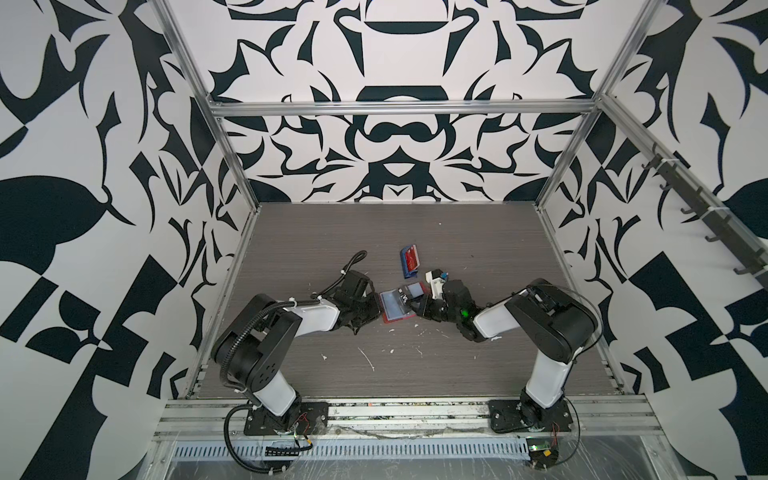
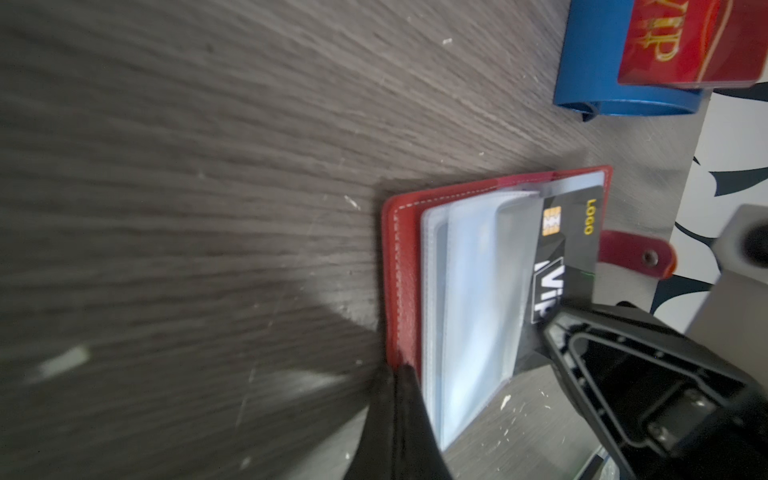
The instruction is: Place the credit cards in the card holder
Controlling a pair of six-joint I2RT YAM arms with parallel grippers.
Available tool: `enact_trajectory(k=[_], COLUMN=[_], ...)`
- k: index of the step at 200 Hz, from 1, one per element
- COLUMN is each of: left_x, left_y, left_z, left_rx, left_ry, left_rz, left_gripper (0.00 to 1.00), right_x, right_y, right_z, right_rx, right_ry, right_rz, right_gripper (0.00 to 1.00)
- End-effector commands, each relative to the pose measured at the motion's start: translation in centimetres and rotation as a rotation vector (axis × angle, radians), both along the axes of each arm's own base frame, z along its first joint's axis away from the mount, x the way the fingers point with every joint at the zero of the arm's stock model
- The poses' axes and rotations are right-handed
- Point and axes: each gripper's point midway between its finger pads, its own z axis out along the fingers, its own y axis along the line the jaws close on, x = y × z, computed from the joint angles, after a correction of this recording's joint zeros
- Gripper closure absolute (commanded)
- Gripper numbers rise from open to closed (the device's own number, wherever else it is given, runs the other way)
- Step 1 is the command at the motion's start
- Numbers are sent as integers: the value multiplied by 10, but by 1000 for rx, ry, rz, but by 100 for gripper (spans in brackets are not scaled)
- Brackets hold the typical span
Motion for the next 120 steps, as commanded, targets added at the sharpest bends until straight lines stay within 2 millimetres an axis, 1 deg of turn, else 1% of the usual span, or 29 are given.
enact_trajectory(k=[1, 13, 41, 79, 100, 120], left_x=[-29, -29, -28, -28, -27, -27], left_y=[17, 16, 16, 17, 17, 17], left_z=[-32, -32, -31, -31, -30, -29], left_rx=[95, 95, 96, 107, 111, 113], left_ry=[123, 123, 119, 116, 110, 107], left_rz=[-4, -5, -9, -14, -18, -24], left_gripper=[100, 100, 100, 100, 100, 100], right_x=[-7, -7, -9, -11, -12, -12], right_y=[-3, -3, -5, -9, -13, -14], right_z=[-2, -2, -2, 2, 3, 3], right_rx=[-68, -102, -175, -289, -364, -409], right_ry=[2, -2, -7, -25, -29, -24], right_rz=[13, 20, 33, 46, 56, 71], right_gripper=[75, 69, 60, 44, 40, 38])
